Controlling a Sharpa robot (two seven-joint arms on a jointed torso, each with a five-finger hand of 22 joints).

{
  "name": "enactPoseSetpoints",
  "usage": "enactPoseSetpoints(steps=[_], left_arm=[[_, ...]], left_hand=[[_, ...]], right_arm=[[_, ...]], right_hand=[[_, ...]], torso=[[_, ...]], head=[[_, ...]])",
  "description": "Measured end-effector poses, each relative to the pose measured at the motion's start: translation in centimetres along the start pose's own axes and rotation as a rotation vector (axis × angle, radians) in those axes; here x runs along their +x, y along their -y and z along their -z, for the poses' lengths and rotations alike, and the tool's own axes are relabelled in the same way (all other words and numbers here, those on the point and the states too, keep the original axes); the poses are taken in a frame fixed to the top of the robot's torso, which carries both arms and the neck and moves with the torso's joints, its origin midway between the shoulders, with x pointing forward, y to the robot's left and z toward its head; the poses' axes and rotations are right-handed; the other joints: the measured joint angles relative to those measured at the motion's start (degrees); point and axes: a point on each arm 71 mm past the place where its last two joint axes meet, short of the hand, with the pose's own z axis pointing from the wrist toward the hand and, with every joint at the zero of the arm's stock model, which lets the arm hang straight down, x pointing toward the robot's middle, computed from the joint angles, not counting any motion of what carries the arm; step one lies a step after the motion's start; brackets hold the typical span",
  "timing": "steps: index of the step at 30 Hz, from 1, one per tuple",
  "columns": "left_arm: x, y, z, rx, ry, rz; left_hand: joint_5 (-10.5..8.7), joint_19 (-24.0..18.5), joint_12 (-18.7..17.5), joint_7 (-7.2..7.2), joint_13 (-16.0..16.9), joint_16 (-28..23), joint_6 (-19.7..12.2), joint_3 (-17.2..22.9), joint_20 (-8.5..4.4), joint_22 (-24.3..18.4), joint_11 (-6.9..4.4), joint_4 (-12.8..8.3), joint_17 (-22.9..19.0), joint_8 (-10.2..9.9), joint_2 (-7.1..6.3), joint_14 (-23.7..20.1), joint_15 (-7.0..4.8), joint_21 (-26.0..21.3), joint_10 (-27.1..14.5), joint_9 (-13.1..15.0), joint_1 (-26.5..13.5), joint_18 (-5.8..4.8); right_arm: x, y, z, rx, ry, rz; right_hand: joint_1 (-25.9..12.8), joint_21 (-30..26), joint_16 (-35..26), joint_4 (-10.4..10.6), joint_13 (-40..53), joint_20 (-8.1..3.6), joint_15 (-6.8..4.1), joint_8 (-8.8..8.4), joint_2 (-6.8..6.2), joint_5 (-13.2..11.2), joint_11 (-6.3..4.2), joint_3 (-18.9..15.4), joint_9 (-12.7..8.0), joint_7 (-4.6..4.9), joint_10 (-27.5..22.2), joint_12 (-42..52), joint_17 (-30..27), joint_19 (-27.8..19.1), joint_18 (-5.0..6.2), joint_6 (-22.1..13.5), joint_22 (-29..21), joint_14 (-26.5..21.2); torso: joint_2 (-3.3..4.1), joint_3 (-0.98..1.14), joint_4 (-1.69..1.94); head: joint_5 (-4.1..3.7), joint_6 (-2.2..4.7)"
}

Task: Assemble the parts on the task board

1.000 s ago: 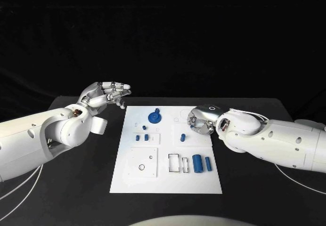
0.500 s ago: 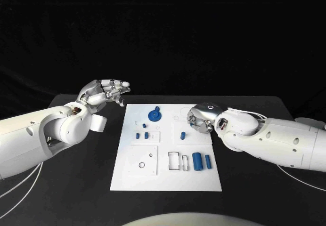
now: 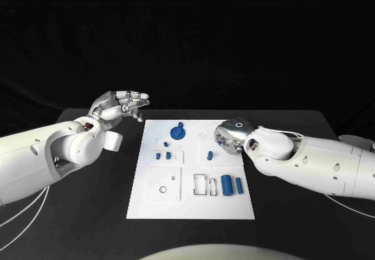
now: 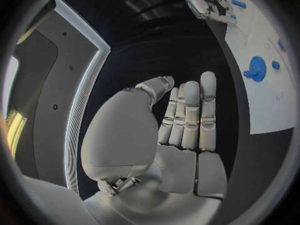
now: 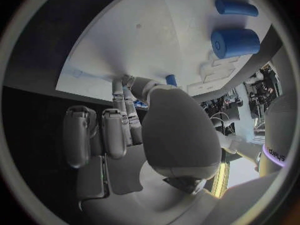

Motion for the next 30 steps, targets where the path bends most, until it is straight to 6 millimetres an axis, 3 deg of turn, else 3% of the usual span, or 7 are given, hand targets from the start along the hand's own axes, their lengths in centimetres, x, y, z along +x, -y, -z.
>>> enactPoseSetpoints(steps=[3, 6, 12, 22, 30], left_arm=[[0.0, 0.0, 0.0, -0.001, 0.001, 0.0], [-0.1, 0.0, 0.0, -0.002, 0.003, -0.001], [-0.3, -0.1, -0.1, -0.005, 0.01, -0.004], [-0.6, -0.2, -0.2, -0.01, 0.021, -0.008], [-0.8, -0.2, -0.2, -0.013, 0.025, -0.008]], left_hand=[[0.0, 0.0, 0.3, 0.0, 0.0, 0.0, 0.0, 0.0, 0.0, 0.0, 0.0, 0.0, 0.0, 0.0, 0.0, 0.0, 0.0, 0.0, 0.0, 0.0, 0.0, 0.0], [0.0, 0.0, 0.3, 0.0, 0.0, 0.0, 0.0, 0.0, 0.0, 0.0, 0.21, 0.0, 0.0, 0.0, 0.0, 0.0, 0.0, 0.0, -0.2, 0.0, 0.0, 0.0], [0.0, 0.0, 0.3, 0.0, 0.0, 0.0, 0.0, 0.0, 0.0, 0.0, 0.21, 0.0, 0.0, 0.0, 0.0, 0.0, 0.0, 0.0, -0.2, 0.0, 0.0, 0.0], [0.0, 0.0, 0.3, 0.15, 0.1, 0.0, -0.2, 0.0, 0.0, 0.0, 0.22, 0.0, -0.1, 0.0, 0.0, -0.1, 0.13, 0.0, -0.6, 0.0, 0.0, 0.0], [0.0, 0.0, 0.3, 0.2, 0.1, 0.0, -0.2, 0.0, 0.0, 0.0, 0.32, 0.0, -0.1, 0.0, 0.0, -0.2, 0.2, -0.2, -0.7, 0.0, 0.0, 0.0]], right_arm=[[0.0, -0.1, 0.1, 0.002, 0.002, 0.006], [0.0, -0.1, 0.3, 0.004, 0.007, 0.005], [-0.2, -0.2, 0.8, 0.002, 0.031, -0.008], [-2.2, -0.4, 1.4, -0.015, 0.12, -0.051], [-3.2, -2.0, 2.3, -0.058, 0.16, -0.105]], right_hand=[[-0.3, 0.4, 0.0, -0.2, -0.1, 0.0, -0.2, 0.24, 0.29, -0.2, 0.0, 0.2, 0.0, 0.03, 0.0, 0.0, 0.0, 0.0, 0.0, 0.3, 0.0, -0.2], [-0.5, 0.9, 0.0, -0.2, -0.1, -0.01, -0.2, 0.4, 0.51, -0.2, 0.2, 0.2, 0.1, -0.17, 0.2, -0.1, 0.1, 0.0, -0.87, 0.5, 0.0, -0.2], [-1.4, 1.3, 0.0, -0.4, 0.0, -0.2, -0.2, 0.4, 0.58, -0.4, -0.12, 0.2, 0.5, -0.18, 0.5, -0.2, 0.1, 0.2, -0.88, 0.5, 0.0, -0.2], [-2.1, 2.2, 0.2, -0.4, 0.0, -0.2, -0.2, 0.66, 0.84, -0.9, -0.61, 0.2, 0.6, -0.49, 1.2, -0.2, 0.1, 0.2, -0.88, 0.6, 0.0, -0.2], [-2.3, 2.2, 0.2, -0.4, 0.0, -0.2, -0.19, 0.66, 0.62, -0.9, -0.61, 0.2, 0.7, -0.55, 1.2, -0.4, 0.2, 0.2, -0.88, 0.6, 0.0, -0.2]], torso=[[-0.02, -0.01, 0.03], [-0.03, -0.02, 0.05], [-0.02, -0.03, 0.05], [-0.02, -0.04, 0.07], [0.04, -0.04, 0.04]], head=[[0.0, 0.08], [0.05, 0.16], [0.18, 0.34], [0.3, 0.68], [1.09, 0.74]])
